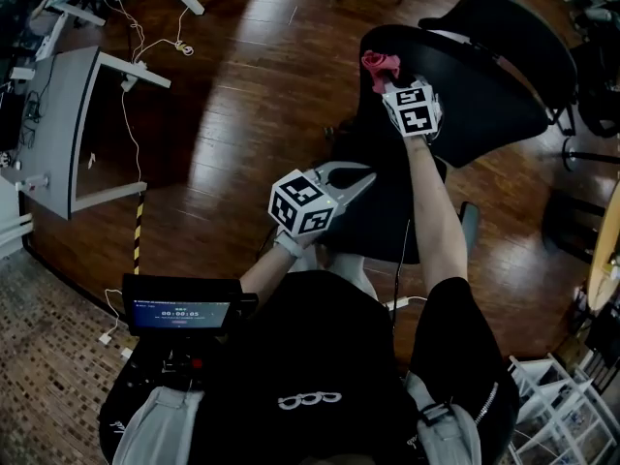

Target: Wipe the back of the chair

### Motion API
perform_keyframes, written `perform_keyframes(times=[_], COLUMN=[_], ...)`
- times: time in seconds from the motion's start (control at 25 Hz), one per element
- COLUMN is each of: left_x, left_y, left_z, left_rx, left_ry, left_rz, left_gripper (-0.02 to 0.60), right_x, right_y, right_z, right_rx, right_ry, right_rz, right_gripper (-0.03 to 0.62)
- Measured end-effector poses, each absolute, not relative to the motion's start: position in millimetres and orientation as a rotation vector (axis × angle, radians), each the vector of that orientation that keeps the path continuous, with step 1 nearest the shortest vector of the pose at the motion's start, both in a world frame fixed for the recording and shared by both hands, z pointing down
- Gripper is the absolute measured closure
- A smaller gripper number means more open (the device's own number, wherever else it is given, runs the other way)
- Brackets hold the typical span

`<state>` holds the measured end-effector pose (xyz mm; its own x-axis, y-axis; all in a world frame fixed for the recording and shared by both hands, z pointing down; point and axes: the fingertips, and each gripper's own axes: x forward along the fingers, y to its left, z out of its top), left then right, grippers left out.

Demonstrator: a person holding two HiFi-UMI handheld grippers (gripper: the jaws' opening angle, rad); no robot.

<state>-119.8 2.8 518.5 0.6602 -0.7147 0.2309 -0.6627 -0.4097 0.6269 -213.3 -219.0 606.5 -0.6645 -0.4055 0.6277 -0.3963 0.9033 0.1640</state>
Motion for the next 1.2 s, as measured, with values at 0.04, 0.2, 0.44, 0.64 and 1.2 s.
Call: perform_keyframes(times=[0.04, 0.2, 0.44, 0.64, 1.2], left_x=[-118.6, -115.3, -80.9, -27.9, 50.3], left_y=[1.7, 1.9, -29.8, -34.3, -62.0], left_z=[517.7, 515.7, 512.0, 513.0, 513.8], left_rx=[2.174, 2.192, 2.212, 2.247, 2.295], left_ry=[-1.054, -1.032, -1.003, -0.959, -0.839], left_rz=[-0.092, -0.075, -0.042, -0.008, 0.078], left_gripper=[0.589, 0.589, 0.589, 0.589, 0.589], right_x=[-206.3, -180.1, -118.5, -43.7, 126.2], right_y=[-224.6, -237.0, -273.1, -284.2, -334.7], right_z=[606.5, 605.1, 604.0, 599.5, 597.3], right_rx=[0.587, 0.647, 0.717, 0.797, 1.054], right_ry=[-2.362, -2.344, -2.339, -2.336, -2.251], right_rz=[-0.012, 0.009, 0.073, 0.088, 0.192], right_gripper=[0.551, 0.550, 0.550, 0.551, 0.550])
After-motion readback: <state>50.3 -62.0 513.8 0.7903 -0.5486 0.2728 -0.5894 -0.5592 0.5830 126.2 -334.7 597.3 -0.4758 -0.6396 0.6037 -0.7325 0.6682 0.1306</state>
